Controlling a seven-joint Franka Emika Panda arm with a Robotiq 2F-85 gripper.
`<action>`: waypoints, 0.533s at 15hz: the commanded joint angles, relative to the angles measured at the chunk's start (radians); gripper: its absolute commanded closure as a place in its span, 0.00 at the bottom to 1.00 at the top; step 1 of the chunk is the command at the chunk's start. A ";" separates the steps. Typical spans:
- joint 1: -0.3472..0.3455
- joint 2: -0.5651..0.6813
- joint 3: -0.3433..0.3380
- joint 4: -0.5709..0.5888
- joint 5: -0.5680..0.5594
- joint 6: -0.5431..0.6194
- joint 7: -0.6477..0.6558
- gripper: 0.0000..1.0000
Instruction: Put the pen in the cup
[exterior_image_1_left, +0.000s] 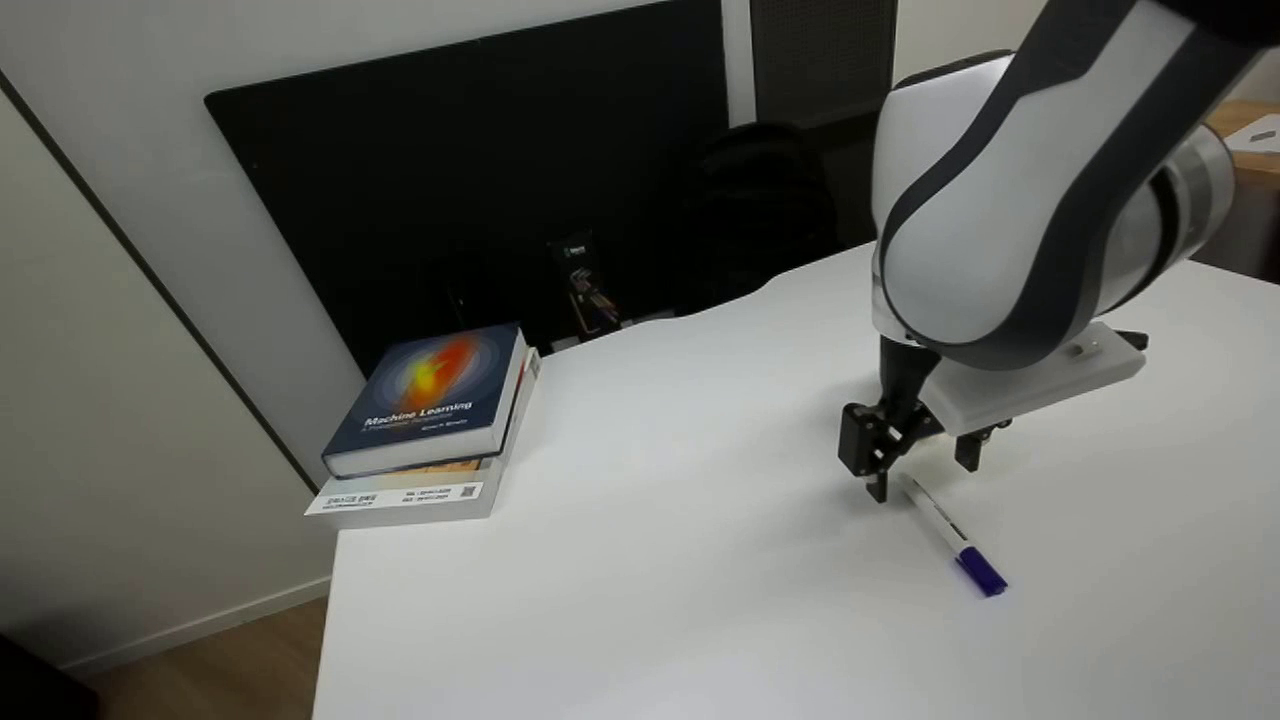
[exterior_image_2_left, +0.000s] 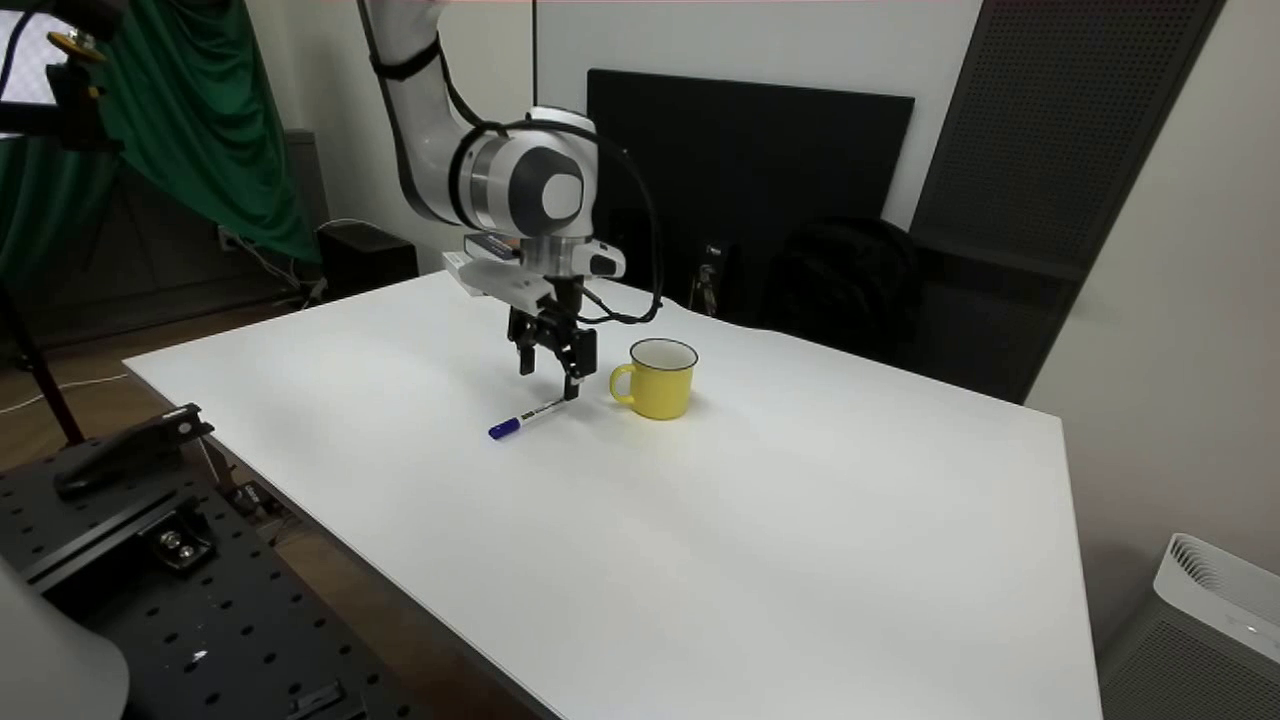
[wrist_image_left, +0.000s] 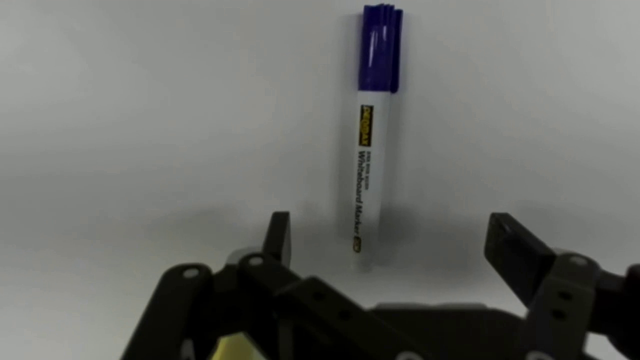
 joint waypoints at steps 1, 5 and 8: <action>-0.012 0.032 0.007 0.029 0.008 0.017 0.010 0.00; -0.021 0.045 0.011 0.026 0.017 0.043 0.005 0.00; -0.024 0.054 0.009 0.024 0.019 0.061 0.004 0.00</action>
